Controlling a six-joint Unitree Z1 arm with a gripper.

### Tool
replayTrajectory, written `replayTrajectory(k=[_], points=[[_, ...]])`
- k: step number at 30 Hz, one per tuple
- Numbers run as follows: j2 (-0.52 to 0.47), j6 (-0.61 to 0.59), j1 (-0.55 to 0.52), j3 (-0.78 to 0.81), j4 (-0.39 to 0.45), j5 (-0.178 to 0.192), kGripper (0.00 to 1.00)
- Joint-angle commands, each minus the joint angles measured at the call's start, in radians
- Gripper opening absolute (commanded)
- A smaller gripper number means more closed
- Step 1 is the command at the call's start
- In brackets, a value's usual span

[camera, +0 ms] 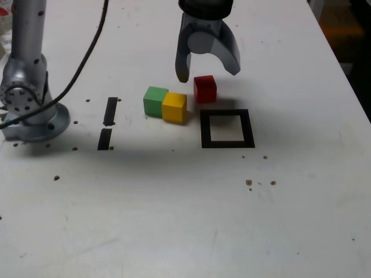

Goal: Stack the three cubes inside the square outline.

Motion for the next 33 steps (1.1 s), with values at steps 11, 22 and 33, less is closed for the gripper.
replayTrajectory(k=[11, 22, 33], points=[[0.068, -0.002, 0.038, -0.021, -0.016, -0.021, 0.90], [0.116, -0.001, 0.070, -0.042, -0.019, -0.023, 0.89], [0.123, -0.001, 0.086, -0.018, -0.058, -0.062, 0.48]])
